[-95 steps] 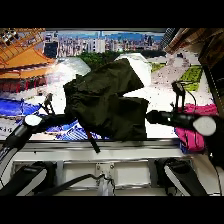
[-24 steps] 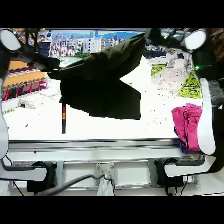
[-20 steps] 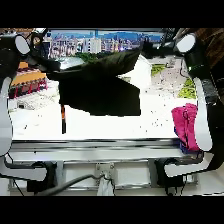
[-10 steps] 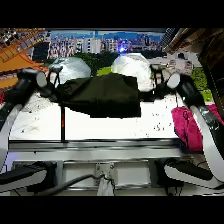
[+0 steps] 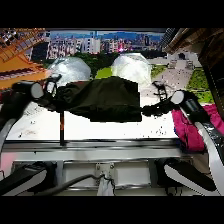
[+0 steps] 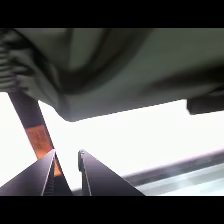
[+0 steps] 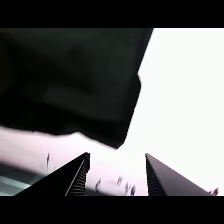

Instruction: Fold the clothes and pants, and hang the long-sleeved shirts on hangers.

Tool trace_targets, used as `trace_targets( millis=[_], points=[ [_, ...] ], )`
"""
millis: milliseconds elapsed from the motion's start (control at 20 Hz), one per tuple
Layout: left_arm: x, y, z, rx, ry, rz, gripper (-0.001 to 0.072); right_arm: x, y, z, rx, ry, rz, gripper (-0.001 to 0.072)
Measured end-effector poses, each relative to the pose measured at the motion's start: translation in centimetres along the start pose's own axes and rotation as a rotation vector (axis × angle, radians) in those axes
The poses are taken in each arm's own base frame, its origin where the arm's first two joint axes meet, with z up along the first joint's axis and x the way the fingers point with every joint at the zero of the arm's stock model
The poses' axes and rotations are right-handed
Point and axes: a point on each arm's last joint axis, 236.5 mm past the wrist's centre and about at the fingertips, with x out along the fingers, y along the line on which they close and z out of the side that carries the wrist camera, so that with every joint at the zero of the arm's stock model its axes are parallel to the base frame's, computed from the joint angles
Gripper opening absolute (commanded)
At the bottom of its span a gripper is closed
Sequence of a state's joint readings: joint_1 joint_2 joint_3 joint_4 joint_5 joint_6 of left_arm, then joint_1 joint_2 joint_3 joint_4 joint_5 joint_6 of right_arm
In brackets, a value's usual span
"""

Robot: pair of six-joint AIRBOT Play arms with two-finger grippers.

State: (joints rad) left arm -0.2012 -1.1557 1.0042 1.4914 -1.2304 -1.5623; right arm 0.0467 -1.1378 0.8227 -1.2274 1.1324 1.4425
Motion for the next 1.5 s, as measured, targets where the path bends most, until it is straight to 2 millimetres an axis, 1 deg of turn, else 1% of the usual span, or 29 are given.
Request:
trace_targets(
  millis=[50,150,200,300,450,550,650,750,1000,1050,1100,1200,1250,1300,1400,1500],
  points=[
    [-1.2,0.3,0.8,-0.02,-0.061,0.002,0.0258,-0.4,-0.8,1.1,0.065,-0.05,0.014,0.0507],
    [-3.9,0.0,2.9,-0.059,-0.205,-0.024,0.0271,-0.6,-2.1,2.8,0.186,-0.109,0.081,0.0589],
    [-5.3,-0.6,4.0,-0.073,-0.278,-0.056,0.0271,-0.3,-2.5,3.4,0.237,-0.121,0.13,0.0589],
    [-7.4,-2.6,6.0,-0.101,-0.397,-0.144,0.0271,0.7,-2.6,4.6,0.325,-0.127,0.254,0.0589],
    [-9.3,-5.2,8.2,-0.11,-0.512,-0.248,0.0271,2.3,-2.2,6.4,0.416,-0.134,0.418,0.0585],
    [-9.7,-6.1,9.4,-0.116,-0.556,-0.286,0.0271,3.5,-2.0,7.3,0.442,-0.13,0.479,0.0584],
    [-9.6,-6.6,10.2,-0.124,-0.577,-0.305,0.0271,4.4,-1.5,8.0,0.443,-0.125,0.516,0.0584],
    [-9.3,-6.9,10.9,-0.126,-0.594,-0.316,0.0271,5.3,-0.9,8.6,0.431,-0.119,0.529,0.0584],
    [-8.7,-8.6,13.2,-0.092,-0.637,-0.365,0.028,7.0,1.3,9.8,0.392,-0.102,0.546,0.0579],
    [-8.5,-9.0,13.7,-0.084,-0.638,-0.371,0.0281,7.4,1.8,9.9,0.38,-0.096,0.544,0.0564],
    [-8.3,-9.5,14.2,-0.073,-0.639,-0.377,0.0277,7.8,2.4,9.9,0.367,-0.088,0.543,0.0504],
    [-7.4,-10.7,15.0,-0.041,-0.626,-0.387,0.0182,8.6,3.4,9.6,0.337,-0.068,0.535,0.0227],
    [-6.7,-11.3,15.2,-0.024,-0.611,-0.39,0.0102,8.9,3.8,9.3,0.32,-0.057,0.528,0.0075],
    [-5.7,-12.0,15.2,-0.008,-0.586,-0.395,0.0069,9.2,4.1,9.0,0.305,-0.045,0.522,0.0019],
    [-3.2,-13.6,14.8,0.025,-0.503,-0.409,0.0055,8.9,5.1,8.6,0.285,-0.025,0.541,0.0017],
    [-0.3,-15.2,13.8,0.059,-0.395,-0.423,0.0056,7.7,6.2,8.0,0.255,-0.003,0.573,0.0017]
  ],
)
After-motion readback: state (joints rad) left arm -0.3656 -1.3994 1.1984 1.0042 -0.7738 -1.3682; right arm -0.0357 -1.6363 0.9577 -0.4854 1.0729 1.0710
